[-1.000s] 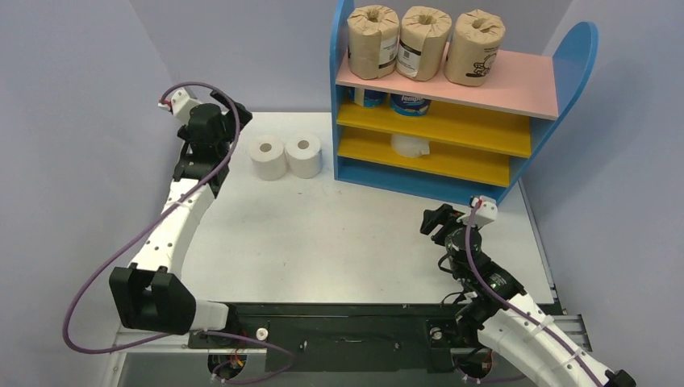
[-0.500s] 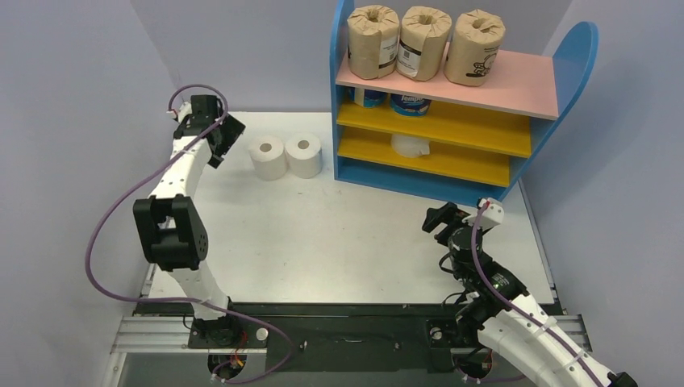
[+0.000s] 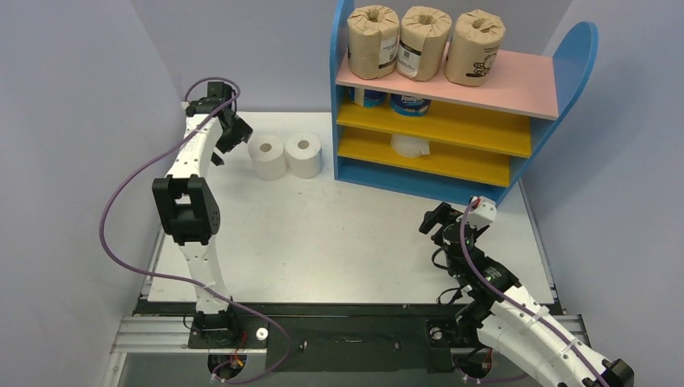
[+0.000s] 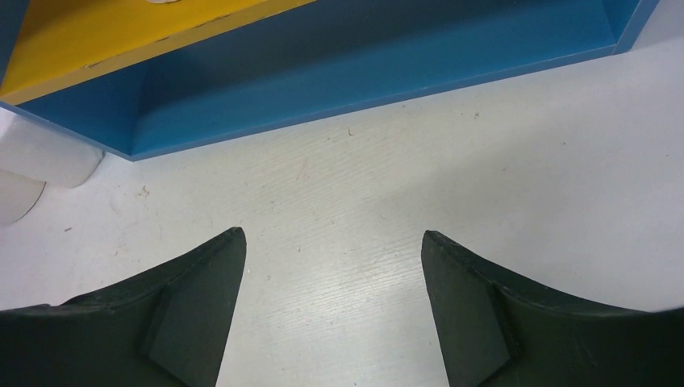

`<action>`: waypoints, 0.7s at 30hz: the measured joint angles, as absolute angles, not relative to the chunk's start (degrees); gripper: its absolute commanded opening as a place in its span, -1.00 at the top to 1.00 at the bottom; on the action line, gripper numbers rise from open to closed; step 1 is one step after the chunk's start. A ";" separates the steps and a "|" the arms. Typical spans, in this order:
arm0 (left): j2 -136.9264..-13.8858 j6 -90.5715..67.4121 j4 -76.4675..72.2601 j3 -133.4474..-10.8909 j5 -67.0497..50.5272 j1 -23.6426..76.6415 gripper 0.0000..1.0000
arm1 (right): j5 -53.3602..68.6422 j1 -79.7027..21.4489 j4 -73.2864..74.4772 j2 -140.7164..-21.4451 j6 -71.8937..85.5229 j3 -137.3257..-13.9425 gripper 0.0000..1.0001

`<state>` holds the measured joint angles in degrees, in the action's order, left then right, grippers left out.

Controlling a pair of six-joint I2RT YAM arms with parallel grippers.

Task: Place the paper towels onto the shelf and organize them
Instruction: Pick up the paper towel from the center of the board.

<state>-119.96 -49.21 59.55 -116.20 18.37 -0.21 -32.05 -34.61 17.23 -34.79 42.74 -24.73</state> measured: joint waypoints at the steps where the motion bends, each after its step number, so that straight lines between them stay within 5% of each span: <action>1: -120.07 -48.40 59.42 -116.20 17.82 0.14 -0.93 | -32.05 -34.61 17.17 -34.76 42.72 -24.73 -0.49; 6: -119.79 -45.17 53.78 -113.08 13.61 2.15 -0.98 | -31.62 -34.61 16.84 -34.09 42.35 -24.73 -0.48; 21: -122.26 -42.35 50.00 -115.52 10.00 2.92 -0.60 | -30.61 -34.61 16.71 -33.54 40.58 -24.73 -0.47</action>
<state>-122.26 -42.35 50.00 -115.52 10.00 2.92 -30.61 -34.61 16.71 -33.54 40.58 -24.73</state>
